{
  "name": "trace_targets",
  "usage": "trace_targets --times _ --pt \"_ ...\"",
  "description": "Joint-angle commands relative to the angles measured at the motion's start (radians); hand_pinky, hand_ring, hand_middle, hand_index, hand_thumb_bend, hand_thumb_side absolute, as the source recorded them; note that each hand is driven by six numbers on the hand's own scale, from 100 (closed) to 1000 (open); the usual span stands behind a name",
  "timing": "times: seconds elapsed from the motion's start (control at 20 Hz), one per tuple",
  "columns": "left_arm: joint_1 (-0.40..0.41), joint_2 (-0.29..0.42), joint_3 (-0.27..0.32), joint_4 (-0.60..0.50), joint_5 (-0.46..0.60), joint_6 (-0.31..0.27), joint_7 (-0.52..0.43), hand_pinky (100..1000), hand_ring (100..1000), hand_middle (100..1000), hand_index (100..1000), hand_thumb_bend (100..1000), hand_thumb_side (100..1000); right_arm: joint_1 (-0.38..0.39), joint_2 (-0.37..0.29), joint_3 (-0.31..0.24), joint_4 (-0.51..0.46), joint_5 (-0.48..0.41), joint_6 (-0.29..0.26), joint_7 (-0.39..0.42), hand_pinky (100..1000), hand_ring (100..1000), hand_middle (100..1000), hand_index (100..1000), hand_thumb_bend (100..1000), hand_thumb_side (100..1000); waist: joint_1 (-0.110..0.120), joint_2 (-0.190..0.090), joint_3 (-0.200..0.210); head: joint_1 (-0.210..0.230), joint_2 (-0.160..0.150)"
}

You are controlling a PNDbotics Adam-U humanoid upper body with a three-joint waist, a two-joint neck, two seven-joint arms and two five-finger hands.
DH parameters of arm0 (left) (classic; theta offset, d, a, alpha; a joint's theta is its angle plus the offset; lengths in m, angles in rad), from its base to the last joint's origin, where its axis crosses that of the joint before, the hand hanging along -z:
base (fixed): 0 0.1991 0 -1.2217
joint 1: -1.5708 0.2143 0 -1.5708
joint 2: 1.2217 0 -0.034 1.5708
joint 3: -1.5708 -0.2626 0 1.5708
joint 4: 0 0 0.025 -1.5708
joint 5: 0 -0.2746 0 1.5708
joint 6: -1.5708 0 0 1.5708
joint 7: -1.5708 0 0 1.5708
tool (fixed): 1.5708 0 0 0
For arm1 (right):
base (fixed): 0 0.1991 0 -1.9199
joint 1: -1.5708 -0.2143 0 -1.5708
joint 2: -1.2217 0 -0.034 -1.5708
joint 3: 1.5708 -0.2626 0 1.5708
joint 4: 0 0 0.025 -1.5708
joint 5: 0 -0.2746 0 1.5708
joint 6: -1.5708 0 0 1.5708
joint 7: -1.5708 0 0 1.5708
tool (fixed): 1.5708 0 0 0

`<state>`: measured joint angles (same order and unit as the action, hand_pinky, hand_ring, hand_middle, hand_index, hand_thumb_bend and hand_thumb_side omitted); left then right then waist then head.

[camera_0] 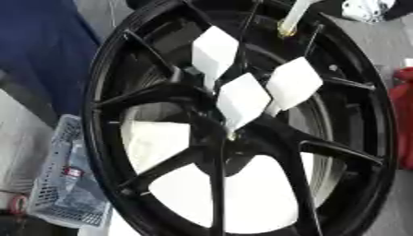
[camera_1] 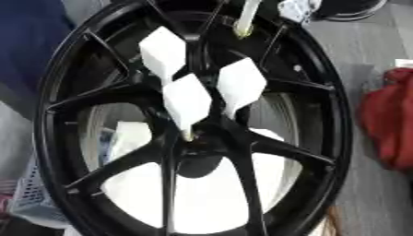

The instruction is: Pull the pin out of the wheel hub.

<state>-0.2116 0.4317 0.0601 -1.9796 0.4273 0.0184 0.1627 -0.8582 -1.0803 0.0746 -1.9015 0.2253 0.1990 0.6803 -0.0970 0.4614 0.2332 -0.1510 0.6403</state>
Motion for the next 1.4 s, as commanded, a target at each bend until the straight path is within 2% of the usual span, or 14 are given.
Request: trace_targets --times 0.05,0.3,0.5,0.85,1.2,1.35,1.4 --pt "0.0 0.019 0.013 -0.02 0.003 -0.002 0.007 831 697 746 874 243 898 0.045 -0.076 -0.094 0.047 -0.016 0.009 -0.075 710 355 293 499 100 100 0.01 -0.035 -0.009 0.009 0.003" --pt "0.004 0.016 0.017 -0.02 0.006 -0.005 0.01 831 697 746 874 241 895 0.156 -0.117 -0.184 0.127 0.001 0.025 -0.173 711 368 306 511 100 100 0.027 -0.043 -0.027 0.018 0.009" --pt "0.008 0.015 0.019 -0.02 0.008 -0.008 0.012 831 696 746 874 240 894 0.221 -0.138 -0.231 0.199 0.045 0.054 -0.226 711 396 333 541 100 100 0.039 -0.049 -0.036 0.026 0.012" --pt "0.012 0.01 0.023 -0.02 0.007 -0.01 0.016 832 694 746 874 237 895 0.337 -0.139 -0.304 0.342 0.241 0.158 -0.254 719 492 422 567 100 100 0.048 -0.048 -0.044 0.039 0.009" --pt "0.013 0.005 0.024 -0.02 0.006 -0.007 0.017 832 692 745 874 236 897 0.422 -0.109 -0.355 0.539 0.352 0.271 -0.313 715 505 453 578 100 100 0.047 -0.045 -0.047 0.047 0.003" --pt "0.013 0.004 0.024 -0.02 0.005 -0.006 0.017 832 691 745 874 235 898 0.447 -0.102 -0.363 0.621 0.375 0.308 -0.349 740 595 545 659 111 100 0.046 -0.044 -0.047 0.049 0.003" --pt "0.013 0.004 0.024 -0.02 0.005 -0.005 0.017 832 691 745 874 235 899 0.454 -0.099 -0.364 0.648 0.382 0.323 -0.355 783 737 677 714 108 100 0.046 -0.044 -0.048 0.05 0.002"
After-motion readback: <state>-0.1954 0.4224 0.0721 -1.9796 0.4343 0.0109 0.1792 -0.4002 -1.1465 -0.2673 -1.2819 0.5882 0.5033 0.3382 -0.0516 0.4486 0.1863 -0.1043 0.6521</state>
